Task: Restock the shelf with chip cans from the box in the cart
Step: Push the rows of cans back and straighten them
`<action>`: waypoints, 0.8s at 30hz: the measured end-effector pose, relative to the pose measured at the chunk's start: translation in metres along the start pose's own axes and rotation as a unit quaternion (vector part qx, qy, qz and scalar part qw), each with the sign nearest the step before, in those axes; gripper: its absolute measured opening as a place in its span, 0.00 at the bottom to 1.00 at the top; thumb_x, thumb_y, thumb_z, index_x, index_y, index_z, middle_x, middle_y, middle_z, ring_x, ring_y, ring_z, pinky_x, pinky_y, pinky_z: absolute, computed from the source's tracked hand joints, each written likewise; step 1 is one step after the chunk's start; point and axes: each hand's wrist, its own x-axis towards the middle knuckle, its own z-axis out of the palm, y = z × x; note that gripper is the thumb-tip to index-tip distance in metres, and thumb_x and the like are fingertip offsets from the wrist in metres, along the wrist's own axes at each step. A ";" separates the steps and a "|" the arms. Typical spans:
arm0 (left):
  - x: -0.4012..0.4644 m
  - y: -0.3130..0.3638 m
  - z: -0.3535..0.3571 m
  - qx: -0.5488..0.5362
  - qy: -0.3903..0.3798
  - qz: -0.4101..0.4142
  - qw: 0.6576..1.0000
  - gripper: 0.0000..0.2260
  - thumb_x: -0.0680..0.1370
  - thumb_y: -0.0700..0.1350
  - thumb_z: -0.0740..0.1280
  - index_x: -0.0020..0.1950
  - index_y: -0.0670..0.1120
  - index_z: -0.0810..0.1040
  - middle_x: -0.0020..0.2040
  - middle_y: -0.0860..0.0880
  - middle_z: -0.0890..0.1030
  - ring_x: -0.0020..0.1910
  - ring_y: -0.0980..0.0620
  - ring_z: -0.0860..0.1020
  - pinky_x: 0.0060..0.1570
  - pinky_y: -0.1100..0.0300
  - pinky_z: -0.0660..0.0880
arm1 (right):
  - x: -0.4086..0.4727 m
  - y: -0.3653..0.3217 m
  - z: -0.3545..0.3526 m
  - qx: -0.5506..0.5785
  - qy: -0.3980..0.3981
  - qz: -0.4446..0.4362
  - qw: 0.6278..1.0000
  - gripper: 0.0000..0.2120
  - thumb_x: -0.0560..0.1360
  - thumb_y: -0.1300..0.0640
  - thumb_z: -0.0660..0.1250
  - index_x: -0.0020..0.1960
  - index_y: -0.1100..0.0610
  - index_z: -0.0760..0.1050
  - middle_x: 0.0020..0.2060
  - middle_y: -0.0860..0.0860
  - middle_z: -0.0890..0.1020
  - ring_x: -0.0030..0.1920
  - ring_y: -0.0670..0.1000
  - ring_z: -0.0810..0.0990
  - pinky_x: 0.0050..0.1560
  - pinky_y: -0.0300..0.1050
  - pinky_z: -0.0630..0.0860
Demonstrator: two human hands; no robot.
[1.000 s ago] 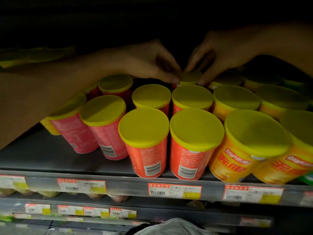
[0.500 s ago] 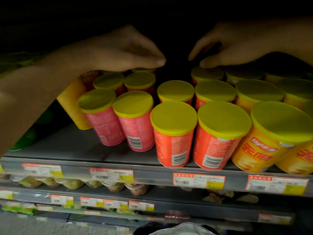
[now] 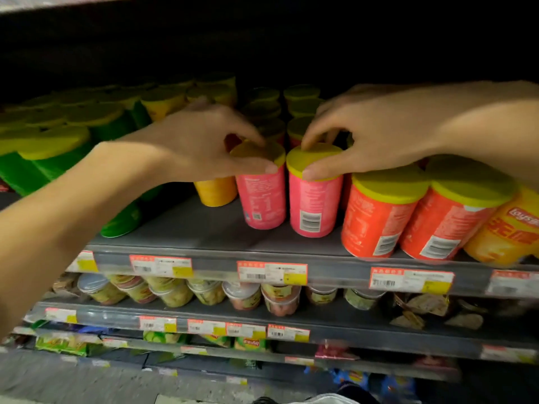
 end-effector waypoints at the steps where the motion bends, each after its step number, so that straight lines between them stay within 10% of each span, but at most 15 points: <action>1: -0.002 0.016 -0.008 -0.029 0.004 -0.009 1.000 0.22 0.67 0.79 0.59 0.55 0.74 0.75 0.52 0.66 0.79 0.52 0.61 0.77 0.53 0.55 0.78 | 0.003 -0.004 0.001 0.000 0.003 -0.005 1.000 0.35 0.61 0.24 0.60 0.59 0.45 0.80 0.56 0.45 0.80 0.57 0.52 0.78 0.60 0.55 0.75; 11: -0.032 0.034 -0.019 -0.055 0.027 0.060 0.996 0.27 0.71 0.66 0.68 0.66 0.56 0.78 0.64 0.52 0.79 0.63 0.50 0.74 0.56 0.61 0.68 | -0.004 -0.028 0.004 -0.029 0.007 0.068 0.997 0.30 0.68 0.32 0.69 0.67 0.43 0.74 0.68 0.48 0.73 0.64 0.54 0.74 0.62 0.49 0.74; 18: -0.053 0.034 -0.017 -0.069 0.055 0.105 0.991 0.27 0.70 0.66 0.67 0.64 0.53 0.80 0.62 0.53 0.81 0.59 0.55 0.77 0.51 0.64 0.69 | -0.017 -0.041 0.003 -0.001 -0.003 0.074 0.997 0.40 0.55 0.24 0.60 0.61 0.41 0.77 0.61 0.46 0.78 0.57 0.51 0.79 0.59 0.53 0.78; 24: -0.055 0.031 -0.014 -0.062 0.069 0.121 0.988 0.26 0.70 0.68 0.67 0.64 0.58 0.79 0.61 0.54 0.81 0.60 0.51 0.75 0.57 0.54 0.74 | -0.025 -0.042 0.007 0.005 0.025 0.069 0.997 0.30 0.64 0.32 0.67 0.61 0.44 0.78 0.63 0.44 0.75 0.58 0.49 0.77 0.62 0.52 0.75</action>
